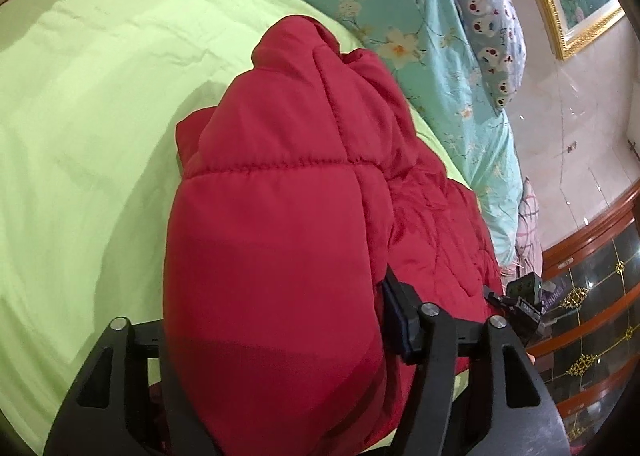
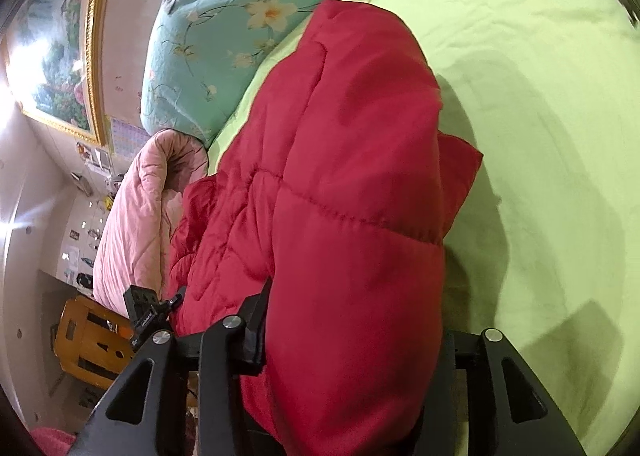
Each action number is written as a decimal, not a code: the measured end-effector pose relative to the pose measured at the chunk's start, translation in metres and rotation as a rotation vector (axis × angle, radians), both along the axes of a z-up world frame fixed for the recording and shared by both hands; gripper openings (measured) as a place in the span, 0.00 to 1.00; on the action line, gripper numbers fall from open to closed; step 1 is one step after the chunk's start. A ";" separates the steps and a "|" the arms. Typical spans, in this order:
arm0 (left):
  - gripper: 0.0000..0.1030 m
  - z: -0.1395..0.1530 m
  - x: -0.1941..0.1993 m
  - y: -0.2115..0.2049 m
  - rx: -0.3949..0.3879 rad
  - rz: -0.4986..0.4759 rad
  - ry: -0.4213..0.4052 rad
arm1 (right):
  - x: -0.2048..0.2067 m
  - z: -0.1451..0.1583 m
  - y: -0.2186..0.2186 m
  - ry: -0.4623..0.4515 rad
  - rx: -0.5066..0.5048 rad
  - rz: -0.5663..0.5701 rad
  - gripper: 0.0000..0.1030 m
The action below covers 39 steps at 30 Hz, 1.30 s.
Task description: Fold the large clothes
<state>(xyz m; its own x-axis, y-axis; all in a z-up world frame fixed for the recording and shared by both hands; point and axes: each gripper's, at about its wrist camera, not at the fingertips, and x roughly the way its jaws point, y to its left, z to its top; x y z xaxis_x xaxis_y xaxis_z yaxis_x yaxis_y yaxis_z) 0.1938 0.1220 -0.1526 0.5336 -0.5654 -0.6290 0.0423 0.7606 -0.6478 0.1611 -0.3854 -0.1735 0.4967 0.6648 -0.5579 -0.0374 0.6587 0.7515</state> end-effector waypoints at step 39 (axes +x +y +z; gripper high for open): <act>0.89 0.067 -0.061 0.038 0.240 0.187 -0.086 | -0.077 0.086 0.014 -0.197 -0.283 -0.168 0.74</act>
